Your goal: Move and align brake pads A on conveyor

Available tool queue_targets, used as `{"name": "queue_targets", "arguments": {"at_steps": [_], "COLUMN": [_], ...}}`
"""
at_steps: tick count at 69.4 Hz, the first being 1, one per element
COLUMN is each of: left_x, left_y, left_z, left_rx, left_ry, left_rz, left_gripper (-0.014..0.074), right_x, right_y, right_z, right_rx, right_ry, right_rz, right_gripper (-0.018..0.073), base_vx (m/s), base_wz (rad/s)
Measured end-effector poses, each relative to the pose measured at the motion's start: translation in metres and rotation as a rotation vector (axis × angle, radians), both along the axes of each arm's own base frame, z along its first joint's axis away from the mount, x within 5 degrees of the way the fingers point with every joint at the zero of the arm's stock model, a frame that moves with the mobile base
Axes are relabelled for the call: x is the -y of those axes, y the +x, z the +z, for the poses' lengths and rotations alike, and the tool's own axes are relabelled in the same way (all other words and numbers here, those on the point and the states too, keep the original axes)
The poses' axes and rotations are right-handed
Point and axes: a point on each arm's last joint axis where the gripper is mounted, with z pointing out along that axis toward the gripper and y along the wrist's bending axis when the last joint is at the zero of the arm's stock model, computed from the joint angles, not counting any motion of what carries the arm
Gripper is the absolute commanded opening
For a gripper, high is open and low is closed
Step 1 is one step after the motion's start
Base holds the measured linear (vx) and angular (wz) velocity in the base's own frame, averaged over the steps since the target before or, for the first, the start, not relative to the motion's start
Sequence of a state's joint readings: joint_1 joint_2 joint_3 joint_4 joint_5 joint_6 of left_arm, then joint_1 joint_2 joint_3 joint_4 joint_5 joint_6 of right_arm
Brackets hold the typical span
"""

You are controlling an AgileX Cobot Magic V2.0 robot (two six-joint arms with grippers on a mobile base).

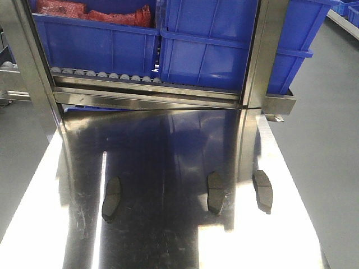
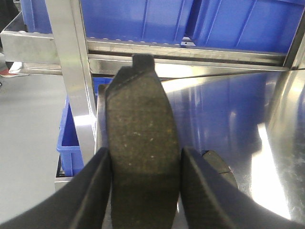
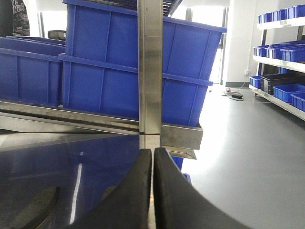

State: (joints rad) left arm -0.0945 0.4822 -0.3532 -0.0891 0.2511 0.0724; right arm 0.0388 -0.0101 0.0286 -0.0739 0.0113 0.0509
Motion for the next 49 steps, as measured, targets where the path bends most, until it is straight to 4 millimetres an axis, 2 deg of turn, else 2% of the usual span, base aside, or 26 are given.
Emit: {"name": "queue_targets", "arguments": {"at_steps": [33,49], "left_x": [0.000,0.000], "left_y": [0.000,0.000], "left_z": [0.000,0.000], "left_rx": [0.000,0.000], "left_ry": [-0.001,-0.001], "left_rz": [0.000,0.000], "left_gripper": [-0.0008,-0.0008], "right_x": [0.000,-0.001], "right_y": [0.000,-0.001], "right_z": [0.000,0.011], "right_rx": [0.001,0.113], "right_ry": [-0.001,0.003], "right_rz": [0.000,0.008], "right_gripper": [-0.0010,-0.0010], "base_vx": [0.00,0.00], "base_wz": [0.00,0.00]}}
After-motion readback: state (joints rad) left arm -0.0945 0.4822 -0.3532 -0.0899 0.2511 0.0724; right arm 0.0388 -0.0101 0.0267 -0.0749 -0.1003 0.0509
